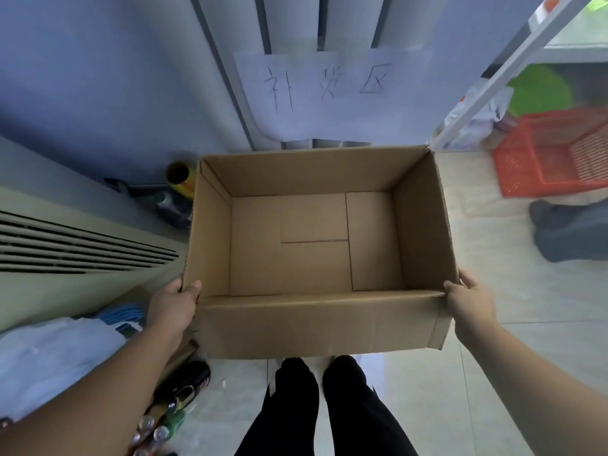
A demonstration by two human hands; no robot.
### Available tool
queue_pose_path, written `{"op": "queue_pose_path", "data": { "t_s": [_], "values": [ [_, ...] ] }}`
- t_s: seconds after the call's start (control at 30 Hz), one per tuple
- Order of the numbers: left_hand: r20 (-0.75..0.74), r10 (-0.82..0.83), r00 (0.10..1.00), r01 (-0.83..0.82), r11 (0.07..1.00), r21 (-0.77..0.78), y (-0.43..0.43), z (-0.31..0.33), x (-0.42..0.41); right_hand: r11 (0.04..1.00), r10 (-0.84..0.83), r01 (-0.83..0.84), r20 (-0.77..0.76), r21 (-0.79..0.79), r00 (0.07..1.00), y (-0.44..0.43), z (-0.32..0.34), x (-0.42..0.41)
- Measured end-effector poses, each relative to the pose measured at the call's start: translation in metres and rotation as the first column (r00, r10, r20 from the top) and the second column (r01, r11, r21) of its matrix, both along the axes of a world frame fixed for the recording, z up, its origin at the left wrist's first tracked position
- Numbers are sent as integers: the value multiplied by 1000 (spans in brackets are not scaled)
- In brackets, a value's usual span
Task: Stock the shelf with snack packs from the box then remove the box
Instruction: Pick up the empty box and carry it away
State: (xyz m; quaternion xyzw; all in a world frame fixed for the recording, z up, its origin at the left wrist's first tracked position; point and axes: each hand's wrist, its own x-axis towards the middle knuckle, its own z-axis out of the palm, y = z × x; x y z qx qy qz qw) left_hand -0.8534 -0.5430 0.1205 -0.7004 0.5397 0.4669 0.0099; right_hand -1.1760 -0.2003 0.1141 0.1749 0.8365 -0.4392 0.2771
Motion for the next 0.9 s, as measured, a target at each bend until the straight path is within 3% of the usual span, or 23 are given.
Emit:
{"op": "queue_pose_path", "data": {
  "t_s": [0.2,0.47,0.9],
  "values": [
    [-25,22,999,-22,1000,3,-2,-32,-3,995,10,-5,58,-100,998,4,-20,6],
    [-25,52,998,-51,998,36,-7,-57,-2,995,13,-6,69,-95,998,0,-41,8],
    [10,-16,1000,16,999,40,-12,-59,-2,980,155,-157,30,119,988,-9,-36,2]
  ]
}}
